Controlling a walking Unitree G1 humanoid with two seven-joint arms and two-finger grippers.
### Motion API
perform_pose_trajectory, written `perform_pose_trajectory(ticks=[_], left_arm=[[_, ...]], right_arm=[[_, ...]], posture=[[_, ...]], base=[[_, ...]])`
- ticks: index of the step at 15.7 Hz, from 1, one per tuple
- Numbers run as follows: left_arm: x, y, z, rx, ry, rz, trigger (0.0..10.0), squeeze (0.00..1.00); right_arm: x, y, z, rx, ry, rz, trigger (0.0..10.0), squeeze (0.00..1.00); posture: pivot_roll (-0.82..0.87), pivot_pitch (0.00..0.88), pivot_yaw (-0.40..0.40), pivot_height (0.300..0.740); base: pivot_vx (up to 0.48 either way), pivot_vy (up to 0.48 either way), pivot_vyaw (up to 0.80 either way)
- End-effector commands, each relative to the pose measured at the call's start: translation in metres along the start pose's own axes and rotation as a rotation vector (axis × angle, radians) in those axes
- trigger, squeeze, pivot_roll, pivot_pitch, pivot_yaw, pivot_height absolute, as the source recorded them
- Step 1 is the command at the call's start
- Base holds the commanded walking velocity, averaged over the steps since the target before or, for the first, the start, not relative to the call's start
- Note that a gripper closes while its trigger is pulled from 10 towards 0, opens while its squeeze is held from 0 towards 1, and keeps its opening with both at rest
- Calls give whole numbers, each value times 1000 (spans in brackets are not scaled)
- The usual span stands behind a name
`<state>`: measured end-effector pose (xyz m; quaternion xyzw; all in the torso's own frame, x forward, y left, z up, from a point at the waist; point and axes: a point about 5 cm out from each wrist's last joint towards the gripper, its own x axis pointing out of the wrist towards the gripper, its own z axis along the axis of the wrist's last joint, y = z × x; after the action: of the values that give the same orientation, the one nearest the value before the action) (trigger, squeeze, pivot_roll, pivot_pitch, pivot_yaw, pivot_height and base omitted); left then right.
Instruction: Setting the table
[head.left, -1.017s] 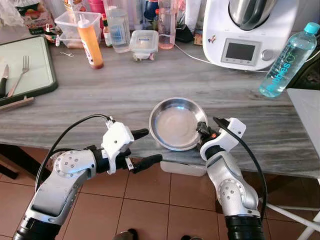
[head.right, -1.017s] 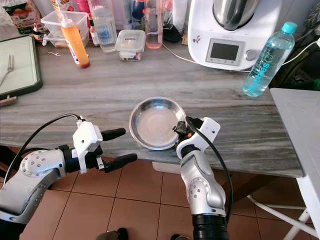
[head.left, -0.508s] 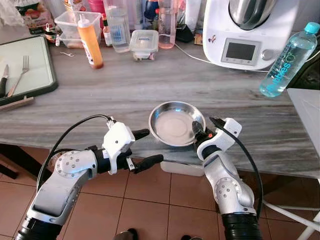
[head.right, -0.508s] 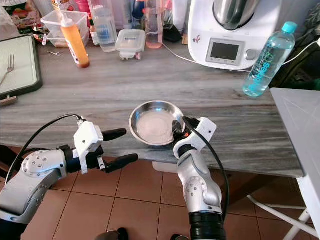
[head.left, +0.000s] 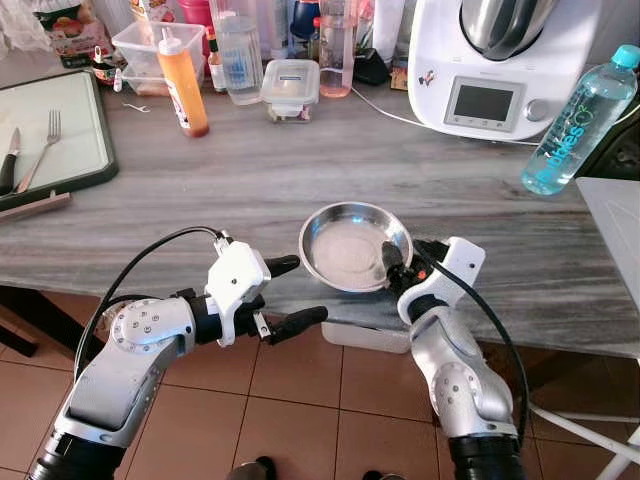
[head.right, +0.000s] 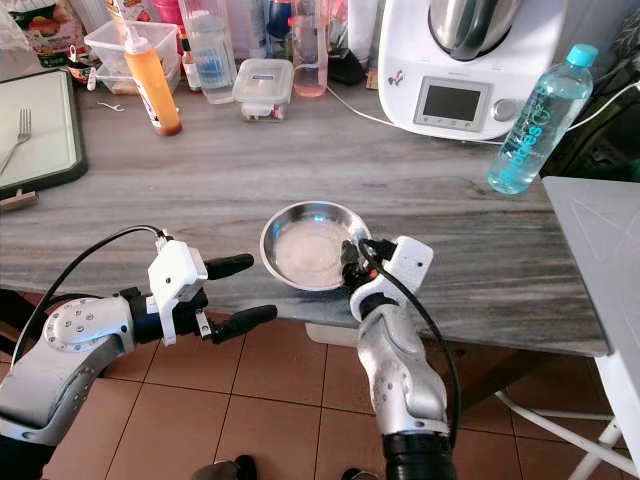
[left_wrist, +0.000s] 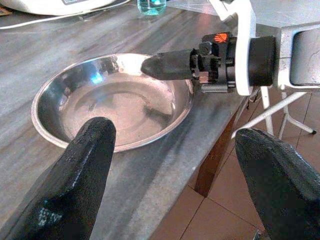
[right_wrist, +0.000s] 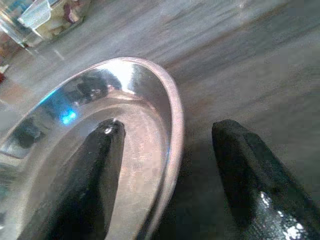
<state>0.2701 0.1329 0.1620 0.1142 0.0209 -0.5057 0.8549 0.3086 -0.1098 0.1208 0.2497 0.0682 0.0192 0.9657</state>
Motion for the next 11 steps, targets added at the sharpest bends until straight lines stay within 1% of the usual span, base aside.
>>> perform_pose_trajectory(ticks=[1, 2, 3, 7, 10, 11], left_arm=[[1, 0, 2, 8, -1, -1, 10000, 0], [2, 1, 3, 9, -4, 2, 10000, 0], [2, 2, 4, 10, -8, 7, 10000, 0], [3, 2, 4, 8, -15, 13, 10000, 0], [6, 3, 8, 12, -33, 31, 10000, 0], [8, 3, 9, 11, -45, 55, 10000, 0]], right_arm=[[-10, 10, -2, -66, -23, 44, 10000, 1000], [-14, 14, 3, -148, -58, 78, 10000, 1000], [-18, 13, 9, -187, -93, 72, 10000, 1000], [-34, 1, 22, -257, -158, 24, 10000, 1000], [-49, 4, 35, -309, -222, 38, 10000, 1000], [-54, 6, 39, -354, -243, 44, 10000, 1000]], posture=[[167, 150, -12, 740], [167, 150, -13, 740], [167, 150, -14, 740], [164, 148, -14, 740], [152, 148, -17, 740], [150, 148, -17, 740]], base=[[0, 0, 0], [0, 0, 0], [0, 0, 0], [0, 0, 0], [0, 0, 0], [0, 0, 0]])
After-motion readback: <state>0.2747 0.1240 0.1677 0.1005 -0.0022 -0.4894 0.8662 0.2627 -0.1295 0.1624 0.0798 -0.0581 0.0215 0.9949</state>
